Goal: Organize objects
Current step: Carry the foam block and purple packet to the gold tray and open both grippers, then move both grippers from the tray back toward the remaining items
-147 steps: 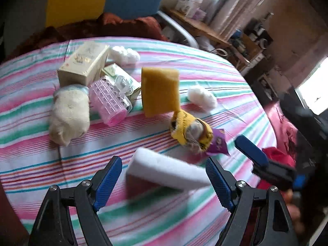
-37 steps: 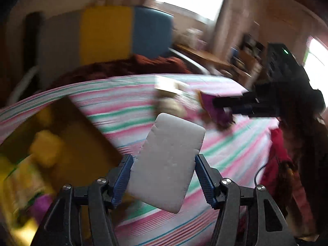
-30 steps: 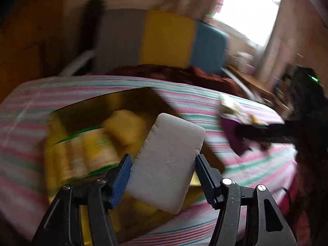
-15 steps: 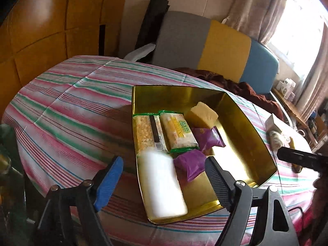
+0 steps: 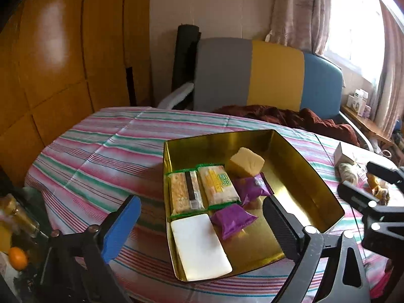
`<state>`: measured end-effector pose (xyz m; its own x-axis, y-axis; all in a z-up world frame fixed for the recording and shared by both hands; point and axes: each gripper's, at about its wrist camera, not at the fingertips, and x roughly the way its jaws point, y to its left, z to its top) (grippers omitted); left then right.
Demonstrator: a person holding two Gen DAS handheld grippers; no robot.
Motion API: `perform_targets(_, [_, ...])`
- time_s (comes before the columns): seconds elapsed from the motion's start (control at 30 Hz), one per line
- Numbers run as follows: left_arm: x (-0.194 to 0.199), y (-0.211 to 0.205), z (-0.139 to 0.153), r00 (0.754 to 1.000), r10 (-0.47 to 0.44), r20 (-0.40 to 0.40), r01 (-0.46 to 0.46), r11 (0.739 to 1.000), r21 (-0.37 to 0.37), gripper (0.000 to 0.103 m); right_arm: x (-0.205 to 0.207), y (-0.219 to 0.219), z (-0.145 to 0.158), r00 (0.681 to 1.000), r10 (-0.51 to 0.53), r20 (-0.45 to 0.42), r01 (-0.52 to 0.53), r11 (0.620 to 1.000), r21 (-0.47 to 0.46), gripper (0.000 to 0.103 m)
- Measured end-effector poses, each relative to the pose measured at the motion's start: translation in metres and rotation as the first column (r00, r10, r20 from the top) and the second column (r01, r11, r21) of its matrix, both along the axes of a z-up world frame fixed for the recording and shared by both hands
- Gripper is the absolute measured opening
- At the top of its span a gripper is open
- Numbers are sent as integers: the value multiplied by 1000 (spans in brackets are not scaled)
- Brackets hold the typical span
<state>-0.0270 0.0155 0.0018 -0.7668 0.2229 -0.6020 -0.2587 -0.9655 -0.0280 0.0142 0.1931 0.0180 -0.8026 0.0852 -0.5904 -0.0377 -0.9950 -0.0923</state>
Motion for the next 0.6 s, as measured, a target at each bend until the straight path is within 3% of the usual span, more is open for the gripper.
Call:
perform_targets(0.1, [5,2,2,1000,8,-20,-9,1000,-4,101,-11,7,-14,993,12,115,-3,996,-84,88])
perform_targets(0.2, [9,7,5,999,6,-45,-7,1000,-24,102,-17,16,-29,982,7,191,23,987,-158,75])
perform_targets(0.6, [19,26,11,998,-22,-67,16,996,-84,103,-10,20,-33,982,10,189,24,984,-177,74])
